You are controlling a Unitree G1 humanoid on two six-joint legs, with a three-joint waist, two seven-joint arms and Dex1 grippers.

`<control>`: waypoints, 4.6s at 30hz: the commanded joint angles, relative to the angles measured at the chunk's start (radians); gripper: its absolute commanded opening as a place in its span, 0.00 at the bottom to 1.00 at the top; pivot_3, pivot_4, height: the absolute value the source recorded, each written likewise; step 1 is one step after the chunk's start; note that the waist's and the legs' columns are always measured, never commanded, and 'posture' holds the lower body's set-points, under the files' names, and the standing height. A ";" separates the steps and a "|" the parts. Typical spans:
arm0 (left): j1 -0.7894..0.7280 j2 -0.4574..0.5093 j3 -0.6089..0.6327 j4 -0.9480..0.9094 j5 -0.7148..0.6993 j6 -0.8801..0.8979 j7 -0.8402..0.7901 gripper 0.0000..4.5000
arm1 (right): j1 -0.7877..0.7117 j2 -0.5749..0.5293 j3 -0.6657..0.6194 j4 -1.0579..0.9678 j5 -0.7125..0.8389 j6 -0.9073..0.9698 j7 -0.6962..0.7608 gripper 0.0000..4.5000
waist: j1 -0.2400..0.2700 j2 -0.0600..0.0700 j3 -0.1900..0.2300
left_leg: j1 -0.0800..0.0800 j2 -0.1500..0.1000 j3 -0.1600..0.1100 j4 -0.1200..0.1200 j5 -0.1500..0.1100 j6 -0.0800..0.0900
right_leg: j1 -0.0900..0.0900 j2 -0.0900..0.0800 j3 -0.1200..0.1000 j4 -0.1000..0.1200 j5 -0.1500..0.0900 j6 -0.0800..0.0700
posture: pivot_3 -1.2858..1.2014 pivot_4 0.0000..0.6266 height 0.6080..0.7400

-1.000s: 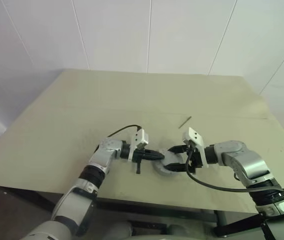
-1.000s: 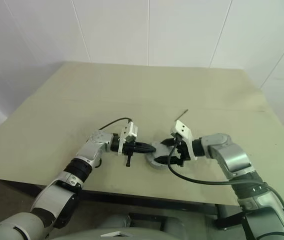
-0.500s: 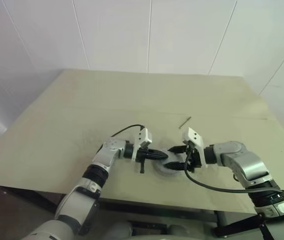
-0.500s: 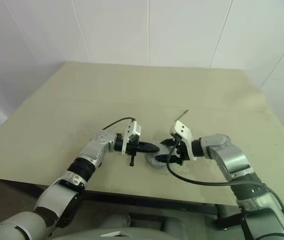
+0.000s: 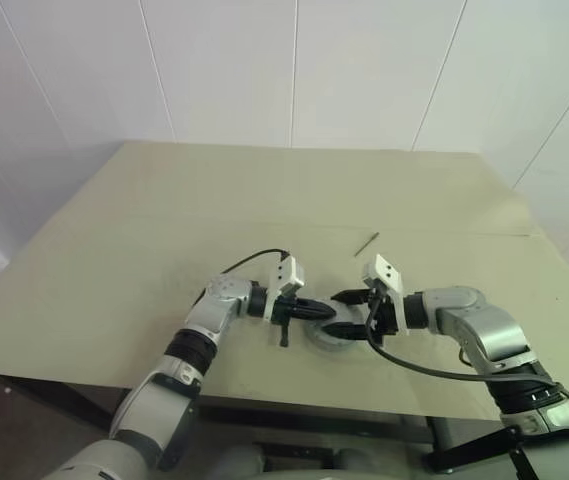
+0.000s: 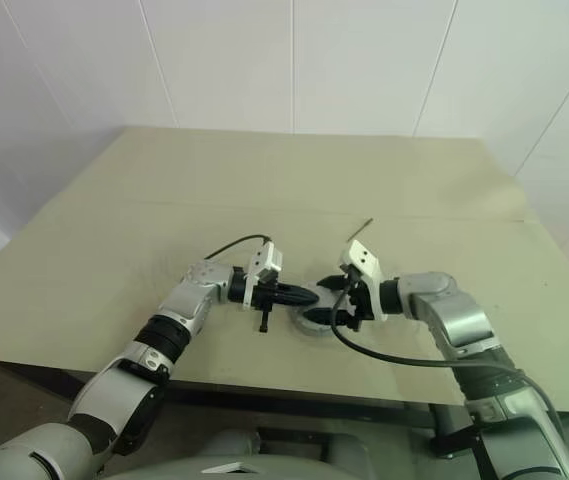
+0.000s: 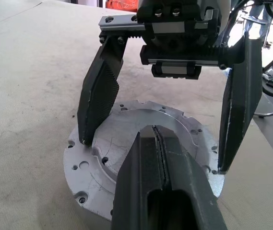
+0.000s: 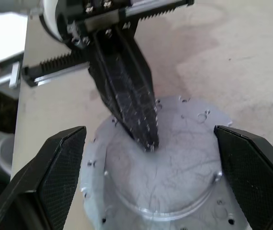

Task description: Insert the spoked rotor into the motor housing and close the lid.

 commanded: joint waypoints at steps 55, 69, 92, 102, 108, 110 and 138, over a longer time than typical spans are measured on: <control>0.003 0.007 -0.048 0.052 0.050 -0.061 -0.022 0.00 | 0.045 -0.051 -0.274 -0.109 0.415 0.798 -0.355 0.99 | 0.000 0.001 0.001 | -0.003 0.000 0.002 0.005 0.000 0.000 | -0.003 0.000 0.003 0.005 0.000 0.000 | 0.52 0.00 1.00; 0.006 0.006 -0.050 0.044 0.049 -0.059 -0.020 0.00 | 0.009 0.175 -0.366 -0.075 0.459 0.892 -0.443 0.99 | -0.014 0.001 0.001 | -0.001 0.001 0.002 0.006 0.000 0.000 | -0.001 0.001 0.003 0.007 0.000 0.000 | 0.52 0.00 1.00; -0.053 0.007 -0.002 0.147 0.056 -0.123 0.059 0.00 | -0.026 0.269 -0.457 0.043 0.504 0.995 -0.454 0.99 | -0.063 0.003 0.001 | 0.000 0.003 0.002 0.006 0.000 0.000 | -0.004 0.005 0.004 0.010 0.000 0.000 | 0.52 0.00 1.00; -0.045 0.069 -0.035 0.170 0.086 -0.140 0.003 0.00 | -0.004 0.240 -0.396 0.010 0.501 0.977 -0.414 0.99 | -0.084 0.003 0.001 | 0.000 0.003 0.001 0.006 0.000 0.000 | -0.004 0.005 0.005 0.010 0.000 0.000 | 0.52 0.00 1.00; -0.045 0.088 -0.029 0.180 0.084 -0.147 0.008 0.00 | -0.016 0.229 -0.392 0.031 0.484 0.948 -0.416 0.72 | -0.082 0.003 0.001 | 0.000 0.003 0.001 0.006 0.000 0.000 | -0.003 0.005 0.004 0.010 0.000 0.000 | 0.52 0.00 1.00; -0.045 0.090 -0.027 0.181 0.083 -0.148 0.011 0.00 | -0.020 0.228 -0.401 0.033 0.486 0.943 -0.418 0.57 | -0.082 0.004 0.001 | 0.000 0.003 0.001 0.007 0.000 0.000 | -0.003 0.005 0.004 0.010 0.000 0.000 | 0.52 0.00 1.00; -0.163 0.055 0.478 0.211 -0.286 0.339 0.388 0.00 | -0.041 0.382 -0.552 0.088 0.492 0.794 -0.506 0.32 | -0.081 0.007 0.007 | -0.010 0.001 0.002 0.011 0.002 -0.003 | -0.018 0.003 0.005 0.022 0.000 0.001 | 0.52 0.00 1.00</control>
